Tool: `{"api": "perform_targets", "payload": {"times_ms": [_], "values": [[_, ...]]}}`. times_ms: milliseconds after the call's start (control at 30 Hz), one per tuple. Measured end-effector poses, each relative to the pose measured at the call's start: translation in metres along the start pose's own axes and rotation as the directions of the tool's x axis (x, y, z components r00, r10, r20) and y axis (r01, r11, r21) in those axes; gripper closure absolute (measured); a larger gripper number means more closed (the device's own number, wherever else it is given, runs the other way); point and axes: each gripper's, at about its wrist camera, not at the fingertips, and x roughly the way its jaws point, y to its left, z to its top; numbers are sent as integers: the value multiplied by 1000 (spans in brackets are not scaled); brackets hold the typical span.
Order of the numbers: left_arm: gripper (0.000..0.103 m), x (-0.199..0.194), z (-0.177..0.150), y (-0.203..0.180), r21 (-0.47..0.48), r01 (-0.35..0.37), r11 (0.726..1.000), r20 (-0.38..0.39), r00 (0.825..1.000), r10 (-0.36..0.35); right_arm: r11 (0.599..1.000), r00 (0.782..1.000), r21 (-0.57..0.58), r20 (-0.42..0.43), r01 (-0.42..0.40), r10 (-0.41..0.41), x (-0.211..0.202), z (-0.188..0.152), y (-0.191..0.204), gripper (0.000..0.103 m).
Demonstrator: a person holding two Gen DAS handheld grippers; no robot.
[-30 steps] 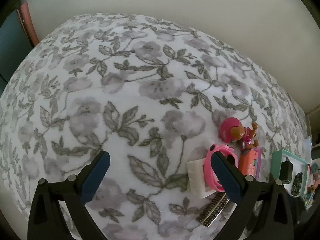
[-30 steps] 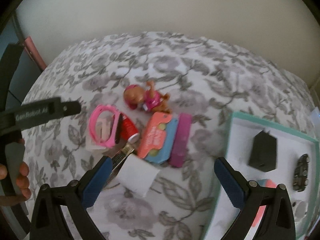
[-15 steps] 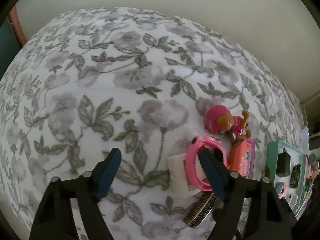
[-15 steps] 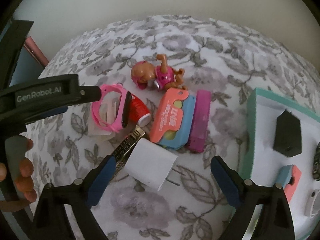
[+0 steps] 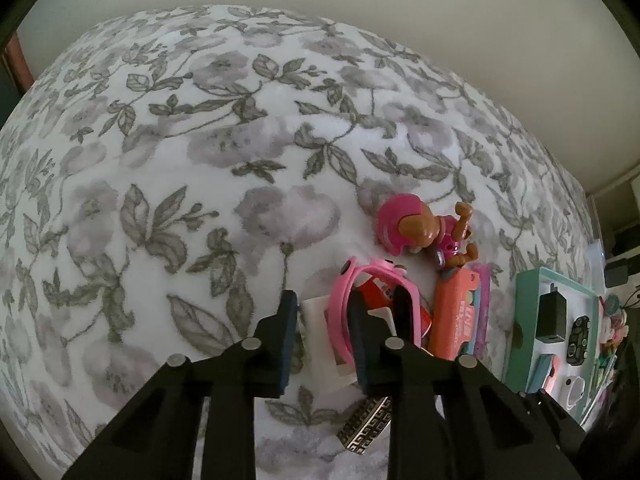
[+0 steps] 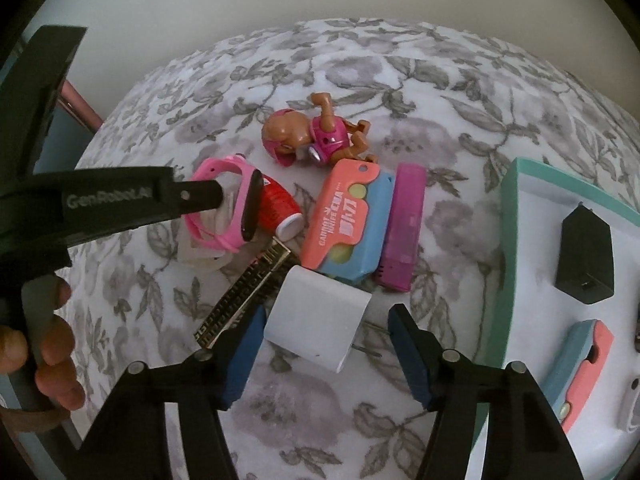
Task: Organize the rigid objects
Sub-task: 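Grasp the pink smartwatch with the left gripper while right gripper grasps the white charger brick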
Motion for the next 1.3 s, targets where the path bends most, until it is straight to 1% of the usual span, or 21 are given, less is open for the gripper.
{"api": "perform_targets", "payload": {"times_ms": [333,567,600,933,1300], "values": [[78,2,1,2,-24,12,1000,14,1000,-12,1000,1000,11,4,4,-4,6,6,2,36],[79,3,2,1,-27,5,1000,15,1000,-4,1000,1000,25,10,4,-4,12,9,1,36],[79,3,1,1,-27,4,1000,15,1000,-3,1000,1000,27,10,3,-3,15,11,2,37],[82,-3,1,-1,-19,2,1000,17,1000,-2,999,1000,53,-1,-9,10,8,8,-7,38],[81,-2,2,-6,-4,-40,999,27,999,40,996,1000,83,-10,-18,19,3,3,-14,38]]}}
